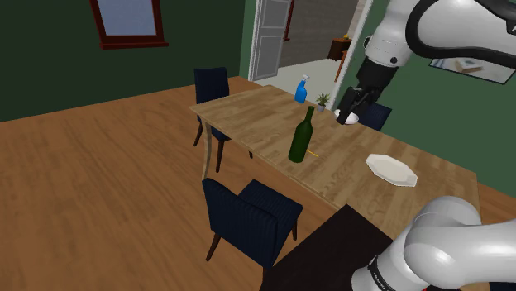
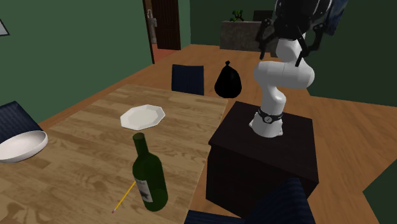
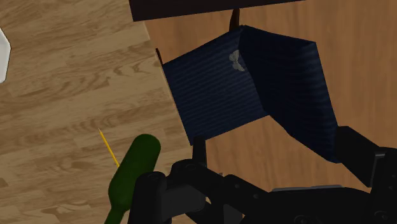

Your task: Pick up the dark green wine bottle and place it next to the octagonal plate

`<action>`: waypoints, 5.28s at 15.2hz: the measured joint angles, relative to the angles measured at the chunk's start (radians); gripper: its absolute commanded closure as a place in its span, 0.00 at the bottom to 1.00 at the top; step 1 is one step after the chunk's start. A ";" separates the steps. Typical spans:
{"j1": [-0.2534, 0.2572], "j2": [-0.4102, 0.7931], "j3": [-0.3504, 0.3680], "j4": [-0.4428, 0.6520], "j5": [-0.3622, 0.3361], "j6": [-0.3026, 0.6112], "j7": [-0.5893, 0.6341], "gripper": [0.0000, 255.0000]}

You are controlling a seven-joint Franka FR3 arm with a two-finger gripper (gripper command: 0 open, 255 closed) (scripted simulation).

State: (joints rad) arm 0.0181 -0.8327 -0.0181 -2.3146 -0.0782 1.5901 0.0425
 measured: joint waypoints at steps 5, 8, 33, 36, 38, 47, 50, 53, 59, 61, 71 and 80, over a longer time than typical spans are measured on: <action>-0.010 0.076 -0.052 0.013 -0.023 0.065 -0.050 0.00; -0.016 0.149 -0.098 0.025 -0.039 0.129 -0.094 0.00; -0.110 1.089 -0.396 0.699 0.229 0.350 -0.592 0.00; -0.133 1.149 -0.395 0.745 0.258 0.356 -0.619 0.00; -0.136 1.167 -0.392 0.745 0.266 0.372 -0.623 0.00; -0.137 1.184 -0.388 0.710 0.276 0.424 -0.631 0.00; -0.137 1.184 -0.388 0.710 0.276 0.424 -0.631 1.00; -0.137 1.184 -0.388 0.710 0.276 0.424 -0.631 1.00; -0.137 1.184 -0.388 0.711 0.276 0.424 -0.631 1.00; -0.138 1.183 -0.389 0.723 0.275 0.410 -0.630 1.00; -0.141 1.164 -0.395 0.828 0.261 0.287 -0.615 1.00; -0.169 1.073 -0.425 0.771 0.235 0.255 -0.671 1.00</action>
State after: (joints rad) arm -0.1509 0.2402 -0.4430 -1.5436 0.1569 1.8454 -0.6282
